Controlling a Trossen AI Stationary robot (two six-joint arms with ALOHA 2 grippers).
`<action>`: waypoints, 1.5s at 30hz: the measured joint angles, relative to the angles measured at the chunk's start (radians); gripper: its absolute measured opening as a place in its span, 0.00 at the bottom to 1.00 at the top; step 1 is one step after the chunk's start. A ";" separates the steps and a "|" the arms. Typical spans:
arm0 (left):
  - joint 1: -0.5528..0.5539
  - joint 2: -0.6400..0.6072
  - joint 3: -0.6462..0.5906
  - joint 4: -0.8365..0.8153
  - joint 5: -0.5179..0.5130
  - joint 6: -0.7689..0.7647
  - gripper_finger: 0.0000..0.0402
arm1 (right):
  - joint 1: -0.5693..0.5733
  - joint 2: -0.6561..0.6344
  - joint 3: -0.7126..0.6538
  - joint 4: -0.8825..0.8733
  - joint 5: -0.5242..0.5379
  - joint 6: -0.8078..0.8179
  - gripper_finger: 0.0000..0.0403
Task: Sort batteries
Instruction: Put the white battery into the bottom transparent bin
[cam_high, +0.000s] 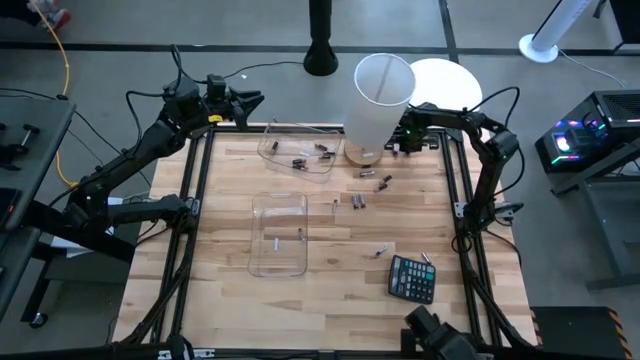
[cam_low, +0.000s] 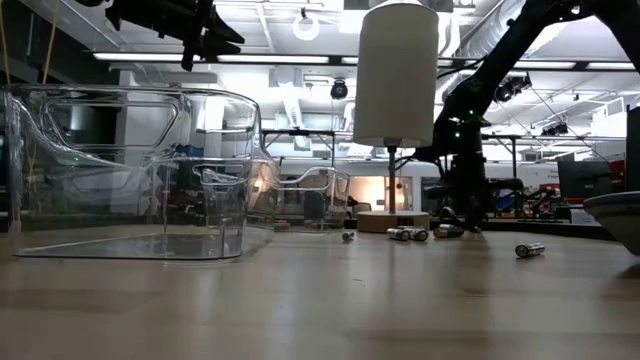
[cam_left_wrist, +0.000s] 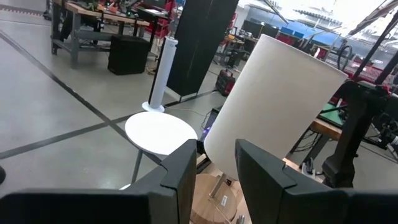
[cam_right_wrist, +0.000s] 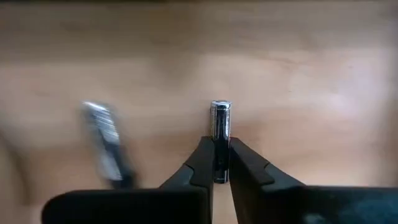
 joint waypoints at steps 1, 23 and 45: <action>0.000 0.000 0.000 0.000 0.000 0.000 0.26 | -0.002 -0.017 -0.005 -0.034 0.015 -0.004 0.03; 0.003 0.000 0.000 0.001 -0.003 0.057 0.26 | 0.325 -0.501 -0.002 -0.609 -0.016 0.156 0.00; 0.003 0.000 0.000 0.016 -0.010 -0.027 0.26 | 0.844 -0.497 0.000 0.082 -0.433 -0.081 0.00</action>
